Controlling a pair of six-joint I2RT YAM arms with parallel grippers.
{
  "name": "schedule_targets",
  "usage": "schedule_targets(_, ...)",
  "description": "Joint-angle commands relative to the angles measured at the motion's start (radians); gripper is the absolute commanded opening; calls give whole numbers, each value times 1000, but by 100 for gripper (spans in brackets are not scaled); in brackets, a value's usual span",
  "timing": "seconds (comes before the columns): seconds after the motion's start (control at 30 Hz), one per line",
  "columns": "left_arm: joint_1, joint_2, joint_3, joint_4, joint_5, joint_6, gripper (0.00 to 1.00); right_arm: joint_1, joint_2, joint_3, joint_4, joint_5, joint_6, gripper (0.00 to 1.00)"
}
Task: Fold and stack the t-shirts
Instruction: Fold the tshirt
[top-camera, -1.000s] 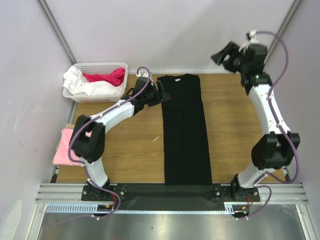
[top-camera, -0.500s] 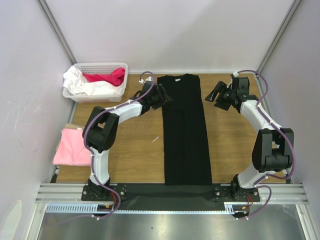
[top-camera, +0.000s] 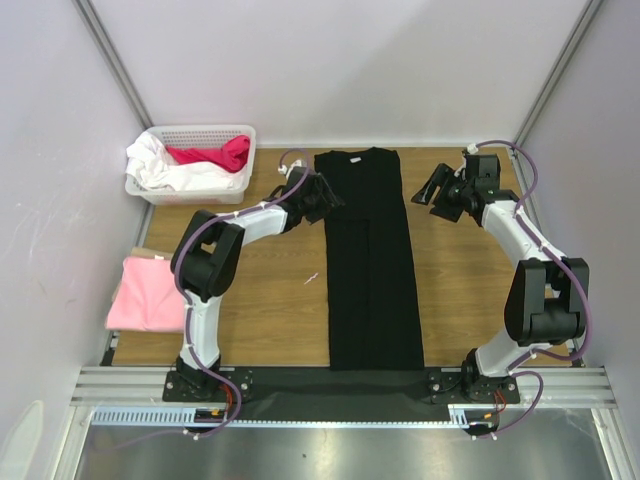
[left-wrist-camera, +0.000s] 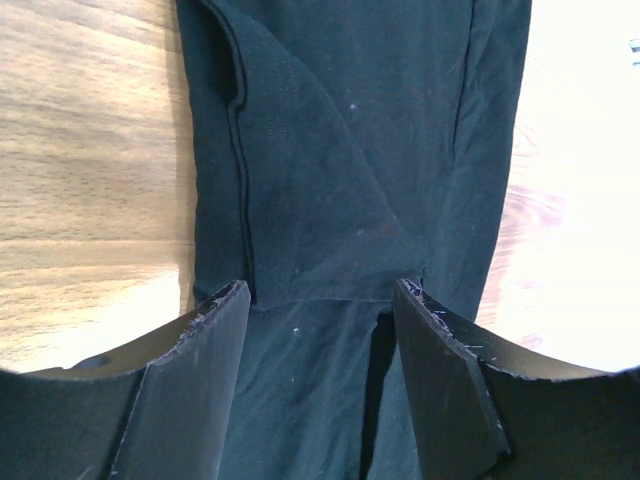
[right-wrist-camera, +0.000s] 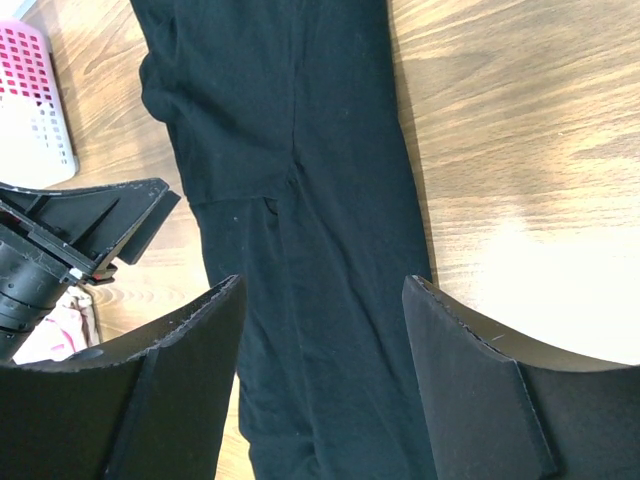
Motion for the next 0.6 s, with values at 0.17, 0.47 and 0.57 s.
schedule_targets(0.17, -9, 25, -12, 43, 2, -30, 65, -10, 13, 21, -9, 4, -19, 69)
schedule_targets(0.47, -9, 56, 9, 58, -1, -34, 57, -11, 14, 18, -15, 9, -22, 68)
schedule_targets(0.57, -10, 53, 4, 60, -9, -34, 51, -11, 11, 13, -15, 15, -22, 67)
